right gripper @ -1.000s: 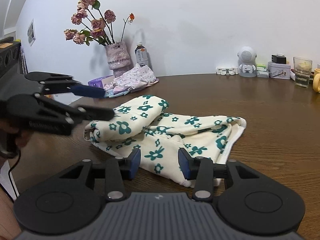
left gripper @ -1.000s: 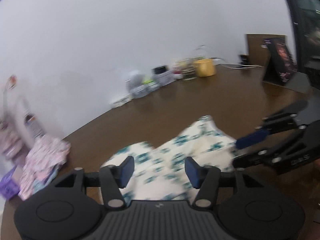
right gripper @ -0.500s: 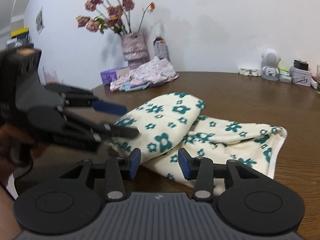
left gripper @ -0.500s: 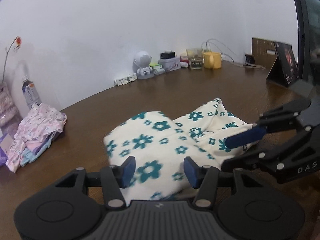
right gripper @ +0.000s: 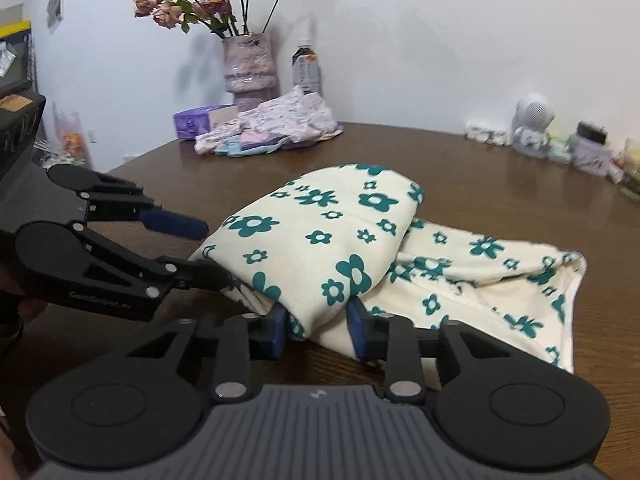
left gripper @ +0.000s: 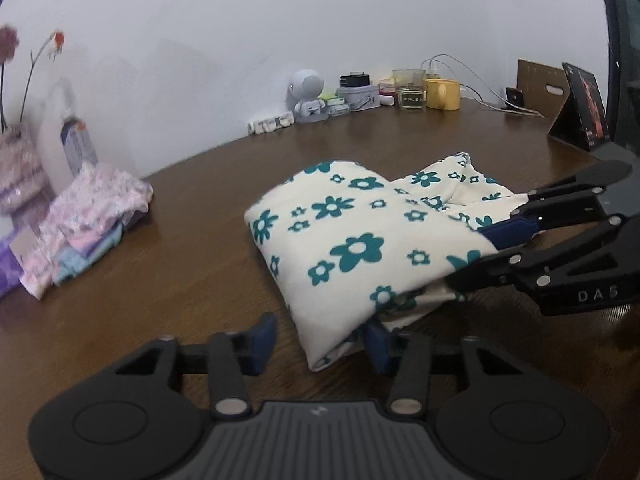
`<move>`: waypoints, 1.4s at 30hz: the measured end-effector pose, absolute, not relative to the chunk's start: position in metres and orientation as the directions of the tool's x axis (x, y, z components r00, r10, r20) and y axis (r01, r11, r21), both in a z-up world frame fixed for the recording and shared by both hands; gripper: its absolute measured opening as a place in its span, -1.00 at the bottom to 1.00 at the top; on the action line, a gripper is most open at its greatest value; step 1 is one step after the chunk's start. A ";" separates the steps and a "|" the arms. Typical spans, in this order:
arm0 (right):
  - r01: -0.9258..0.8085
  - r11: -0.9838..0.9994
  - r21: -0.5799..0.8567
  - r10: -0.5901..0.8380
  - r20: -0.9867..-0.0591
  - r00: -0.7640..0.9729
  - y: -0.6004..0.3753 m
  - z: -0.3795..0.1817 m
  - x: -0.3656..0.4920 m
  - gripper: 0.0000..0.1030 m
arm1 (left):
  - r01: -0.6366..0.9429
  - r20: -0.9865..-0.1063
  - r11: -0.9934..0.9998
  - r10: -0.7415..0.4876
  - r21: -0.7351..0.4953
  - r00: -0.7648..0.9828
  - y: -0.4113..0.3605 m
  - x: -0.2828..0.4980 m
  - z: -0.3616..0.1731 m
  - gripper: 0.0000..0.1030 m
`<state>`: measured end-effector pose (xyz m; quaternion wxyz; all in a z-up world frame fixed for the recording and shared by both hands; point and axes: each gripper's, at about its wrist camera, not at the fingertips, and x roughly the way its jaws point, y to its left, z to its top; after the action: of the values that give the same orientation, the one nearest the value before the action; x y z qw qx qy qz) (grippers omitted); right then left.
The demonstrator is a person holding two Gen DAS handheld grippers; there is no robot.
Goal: Fold clothes
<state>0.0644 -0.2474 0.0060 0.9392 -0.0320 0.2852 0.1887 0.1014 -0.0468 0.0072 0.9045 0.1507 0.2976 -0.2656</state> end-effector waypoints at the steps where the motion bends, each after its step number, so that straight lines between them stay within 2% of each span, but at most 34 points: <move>1: -0.362 0.932 0.026 0.317 -0.542 0.778 -0.245 0.007 0.063 -0.56 | 0.566 -0.618 0.820 -0.400 0.088 0.676 -0.044 0.102 0.006 -0.53; 5: -0.334 0.941 -0.050 0.257 -0.535 0.805 -0.237 0.005 0.060 -0.71 | 0.535 -0.598 0.844 -0.445 -0.032 0.666 -0.032 0.104 0.004 -0.72; 15: -0.326 0.938 -0.118 0.203 -0.575 0.793 -0.224 -0.007 0.061 -0.76 | 0.472 -0.576 0.849 -0.513 -0.235 0.636 -0.011 0.109 -0.002 -0.74; 17: -0.321 0.940 -0.117 0.201 -0.569 0.797 -0.224 -0.004 0.058 -0.67 | 0.471 -0.570 0.850 -0.513 -0.235 0.641 -0.011 0.106 -0.001 -0.72; 19: -0.310 0.945 -0.107 0.203 -0.551 0.810 -0.228 0.000 0.054 -0.43 | 0.473 -0.565 0.853 -0.506 -0.219 0.651 -0.013 0.103 0.001 -0.67; 20: -0.305 0.946 -0.109 0.201 -0.542 0.816 -0.228 0.003 0.051 -0.42 | 0.474 -0.565 0.855 -0.503 -0.212 0.654 -0.014 0.103 0.001 -0.67; 23: -0.299 0.947 -0.117 0.196 -0.529 0.826 -0.228 0.007 0.047 -0.42 | 0.470 -0.569 0.860 -0.491 -0.197 0.660 -0.017 0.102 0.000 -0.68; 24: -0.299 0.946 -0.124 0.192 -0.528 0.827 -0.227 0.007 0.047 -0.48 | 0.467 -0.571 0.862 -0.488 -0.196 0.660 -0.018 0.102 -0.001 -0.72; 25: -0.299 0.946 -0.125 0.190 -0.532 0.825 -0.226 0.005 0.049 -0.66 | 0.465 -0.572 0.863 -0.487 -0.197 0.660 -0.018 0.102 -0.002 -0.74; 27: -0.311 0.939 -0.150 0.182 -0.550 0.815 -0.223 -0.001 0.053 -0.74 | 0.464 -0.575 0.863 -0.487 -0.201 0.657 -0.017 0.103 -0.003 -0.74; 32: -0.316 0.928 -0.196 0.162 -0.552 0.818 -0.219 -0.007 0.055 -0.74 | 0.469 -0.576 0.860 -0.492 -0.202 0.653 -0.015 0.101 -0.003 -0.71; 33: -0.320 0.929 -0.186 0.170 -0.554 0.815 -0.220 -0.006 0.055 -0.70 | 0.473 -0.578 0.859 -0.490 -0.196 0.652 -0.016 0.099 -0.002 -0.67; 35: -0.339 0.929 -0.149 0.204 -0.556 0.805 -0.228 -0.002 0.052 -0.50 | 0.500 -0.574 0.850 -0.497 -0.169 0.651 -0.017 0.094 0.001 -0.34; 36: -0.349 0.929 -0.124 0.227 -0.554 0.801 -0.233 0.002 0.049 -0.27 | 0.518 -0.569 0.844 -0.497 -0.141 0.655 -0.019 0.090 0.003 -0.26; 37: -0.369 0.923 -0.109 0.253 -0.552 0.794 -0.238 0.006 0.044 -0.15 | 0.536 -0.564 0.837 -0.494 -0.106 0.661 -0.021 0.086 0.006 -0.15; 40: -0.415 0.896 -0.156 0.266 -0.560 0.785 -0.244 0.012 0.035 -0.13 | 0.566 -0.555 0.824 -0.451 0.042 0.699 -0.034 0.079 0.011 0.07; 42: -0.436 0.873 -0.218 0.246 -0.574 0.781 -0.239 0.008 0.037 -0.13 | 0.579 -0.556 0.805 -0.425 0.128 0.714 -0.046 0.078 0.011 0.11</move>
<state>0.0374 -0.2392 0.0078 0.9278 -0.1721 0.2755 0.1837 0.0775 -0.0461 0.0114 0.9138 0.1484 0.2597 -0.2748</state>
